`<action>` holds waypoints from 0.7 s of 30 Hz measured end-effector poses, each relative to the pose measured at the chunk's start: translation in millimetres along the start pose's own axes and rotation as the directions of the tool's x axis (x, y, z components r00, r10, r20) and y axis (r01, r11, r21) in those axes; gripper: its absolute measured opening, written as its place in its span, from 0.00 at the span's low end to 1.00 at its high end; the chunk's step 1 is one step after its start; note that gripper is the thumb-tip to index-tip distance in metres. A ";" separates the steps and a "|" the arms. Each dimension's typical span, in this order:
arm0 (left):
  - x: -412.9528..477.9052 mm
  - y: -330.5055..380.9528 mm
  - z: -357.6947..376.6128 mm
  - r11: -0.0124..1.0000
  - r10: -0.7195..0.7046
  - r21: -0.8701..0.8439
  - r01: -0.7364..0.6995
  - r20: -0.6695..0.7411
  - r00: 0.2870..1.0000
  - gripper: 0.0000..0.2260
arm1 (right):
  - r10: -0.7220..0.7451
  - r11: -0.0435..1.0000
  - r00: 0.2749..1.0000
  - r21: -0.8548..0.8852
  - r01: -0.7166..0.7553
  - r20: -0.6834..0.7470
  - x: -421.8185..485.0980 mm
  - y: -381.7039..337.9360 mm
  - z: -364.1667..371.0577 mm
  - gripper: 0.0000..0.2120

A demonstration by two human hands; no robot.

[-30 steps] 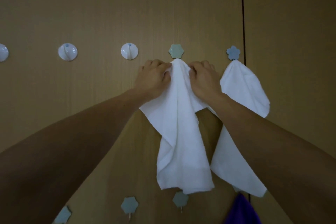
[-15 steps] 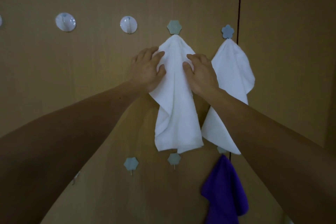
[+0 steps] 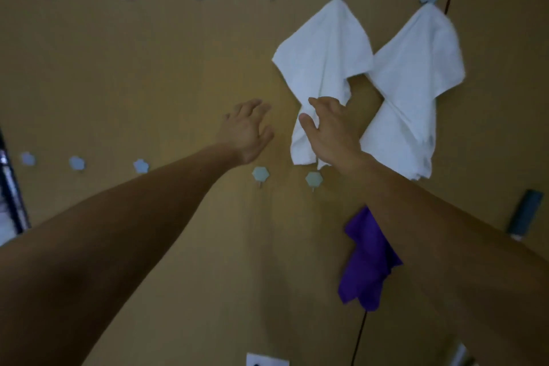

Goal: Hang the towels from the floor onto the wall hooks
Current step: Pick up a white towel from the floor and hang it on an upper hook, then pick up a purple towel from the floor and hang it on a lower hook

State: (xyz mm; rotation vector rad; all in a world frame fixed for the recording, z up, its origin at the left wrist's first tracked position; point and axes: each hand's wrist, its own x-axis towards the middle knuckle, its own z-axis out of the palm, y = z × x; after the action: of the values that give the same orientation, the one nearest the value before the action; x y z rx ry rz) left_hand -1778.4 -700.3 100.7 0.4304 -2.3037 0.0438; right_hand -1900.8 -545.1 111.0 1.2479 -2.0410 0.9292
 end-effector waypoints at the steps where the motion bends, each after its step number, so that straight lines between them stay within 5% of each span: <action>1: -19.7 -5.2 -2.1 1.000 -0.026 0.011 0.026 0.022 0.999 0.24 | -0.003 1.000 1.000 0.023 0.002 0.025 -13.3 -7.0 7.0 0.22; 10: -244.8 -105.4 -32.4 0.897 -0.440 0.153 0.415 0.219 0.871 0.24 | -0.083 0.995 0.917 0.077 0.057 0.390 -136.0 -108.7 131.0 0.24; 15: -391.3 -182.0 -73.8 0.746 -0.665 0.289 0.600 0.294 0.686 0.24 | -0.244 0.969 0.742 0.181 0.166 0.624 -216.7 -223.6 214.6 0.25; 21: -576.2 -264.8 -139.3 0.495 -0.865 0.424 0.759 0.329 0.380 0.24 | -0.400 0.916 0.456 0.345 0.204 0.795 -321.7 -385.0 295.7 0.25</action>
State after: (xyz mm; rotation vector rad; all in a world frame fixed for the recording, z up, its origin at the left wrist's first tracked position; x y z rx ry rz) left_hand -1227.1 -758.2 -237.2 1.8869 -2.2866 -0.3868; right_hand -1453.2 -739.3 -207.1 2.4827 -2.2703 0.3123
